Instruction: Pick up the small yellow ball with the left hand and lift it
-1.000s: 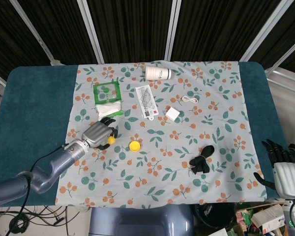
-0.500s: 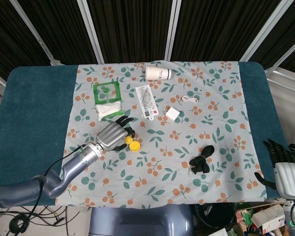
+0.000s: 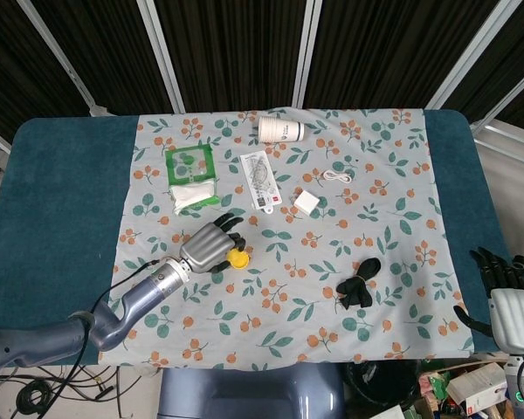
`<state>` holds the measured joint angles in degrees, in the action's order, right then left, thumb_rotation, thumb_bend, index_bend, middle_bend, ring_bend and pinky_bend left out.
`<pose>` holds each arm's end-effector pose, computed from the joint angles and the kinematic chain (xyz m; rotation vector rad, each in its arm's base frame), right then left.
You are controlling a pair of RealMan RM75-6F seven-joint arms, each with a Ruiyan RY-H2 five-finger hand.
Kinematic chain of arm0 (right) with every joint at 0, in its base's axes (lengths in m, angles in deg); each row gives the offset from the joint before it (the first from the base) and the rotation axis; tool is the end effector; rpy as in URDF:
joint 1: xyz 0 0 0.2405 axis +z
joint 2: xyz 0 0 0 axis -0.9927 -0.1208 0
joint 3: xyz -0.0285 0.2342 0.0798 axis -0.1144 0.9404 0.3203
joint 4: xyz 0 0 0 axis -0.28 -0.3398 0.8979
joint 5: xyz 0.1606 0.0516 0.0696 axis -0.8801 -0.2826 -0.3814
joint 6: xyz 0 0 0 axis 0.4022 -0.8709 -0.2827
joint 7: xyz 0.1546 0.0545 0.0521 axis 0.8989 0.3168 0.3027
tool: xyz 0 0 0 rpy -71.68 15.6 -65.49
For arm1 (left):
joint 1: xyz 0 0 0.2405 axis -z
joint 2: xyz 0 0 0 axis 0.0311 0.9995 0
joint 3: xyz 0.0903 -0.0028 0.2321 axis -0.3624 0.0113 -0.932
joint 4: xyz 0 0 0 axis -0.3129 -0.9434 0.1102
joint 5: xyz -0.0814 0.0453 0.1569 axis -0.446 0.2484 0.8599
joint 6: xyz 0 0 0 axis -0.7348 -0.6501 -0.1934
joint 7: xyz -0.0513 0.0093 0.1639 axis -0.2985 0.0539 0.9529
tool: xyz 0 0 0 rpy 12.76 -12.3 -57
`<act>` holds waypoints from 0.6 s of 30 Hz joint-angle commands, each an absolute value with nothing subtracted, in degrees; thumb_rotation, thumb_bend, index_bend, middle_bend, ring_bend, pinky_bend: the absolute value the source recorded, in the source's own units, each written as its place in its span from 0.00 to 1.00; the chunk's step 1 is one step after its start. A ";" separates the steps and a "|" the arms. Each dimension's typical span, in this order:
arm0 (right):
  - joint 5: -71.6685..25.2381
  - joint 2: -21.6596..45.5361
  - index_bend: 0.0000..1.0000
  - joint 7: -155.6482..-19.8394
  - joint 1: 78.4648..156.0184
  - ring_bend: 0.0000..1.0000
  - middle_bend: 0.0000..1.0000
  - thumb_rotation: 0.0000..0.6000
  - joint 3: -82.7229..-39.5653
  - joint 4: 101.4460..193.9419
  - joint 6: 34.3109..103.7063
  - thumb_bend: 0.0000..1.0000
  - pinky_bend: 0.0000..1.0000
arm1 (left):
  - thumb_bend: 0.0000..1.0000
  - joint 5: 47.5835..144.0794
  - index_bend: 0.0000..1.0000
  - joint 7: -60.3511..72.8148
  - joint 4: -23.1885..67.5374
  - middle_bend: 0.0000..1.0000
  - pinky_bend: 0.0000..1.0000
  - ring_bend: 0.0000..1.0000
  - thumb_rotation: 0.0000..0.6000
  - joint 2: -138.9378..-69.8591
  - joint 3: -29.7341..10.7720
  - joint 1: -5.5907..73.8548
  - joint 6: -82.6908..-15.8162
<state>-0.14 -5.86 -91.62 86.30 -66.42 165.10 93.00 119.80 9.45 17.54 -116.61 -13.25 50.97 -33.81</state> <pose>-0.2935 -0.2041 0.1891 1.3257 -0.8361 0.9166 -0.0894 0.3647 -0.0520 -2.2496 -0.6448 -0.9741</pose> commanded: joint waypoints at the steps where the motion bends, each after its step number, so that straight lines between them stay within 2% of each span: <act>1: -0.04 -5.85 0.11 -91.70 86.25 0.11 0.07 1.00 -66.47 165.15 93.08 0.10 0.19 | 0.38 120.01 0.47 9.10 16.13 0.46 0.11 0.07 1.00 -117.43 -13.67 51.06 -33.51; 13: 0.00 -5.86 0.11 -91.31 86.29 0.11 0.08 1.00 -66.34 165.03 93.11 0.10 0.19 | 0.35 120.77 0.44 8.44 13.17 0.42 0.10 0.07 1.00 -119.85 -13.93 52.17 -32.83; 15: 0.07 -5.86 0.11 -91.25 86.29 0.11 0.08 1.00 -66.39 165.00 93.07 0.10 0.19 | 0.29 121.07 0.39 8.92 13.22 0.36 0.08 0.05 1.00 -119.74 -14.29 52.47 -32.29; 18: 0.01 -5.91 0.11 -91.21 86.27 0.11 0.08 1.00 -66.43 165.02 92.98 0.10 0.19 | 0.21 120.72 0.24 9.39 13.82 0.24 0.06 0.02 1.00 -119.35 -14.49 52.92 -30.85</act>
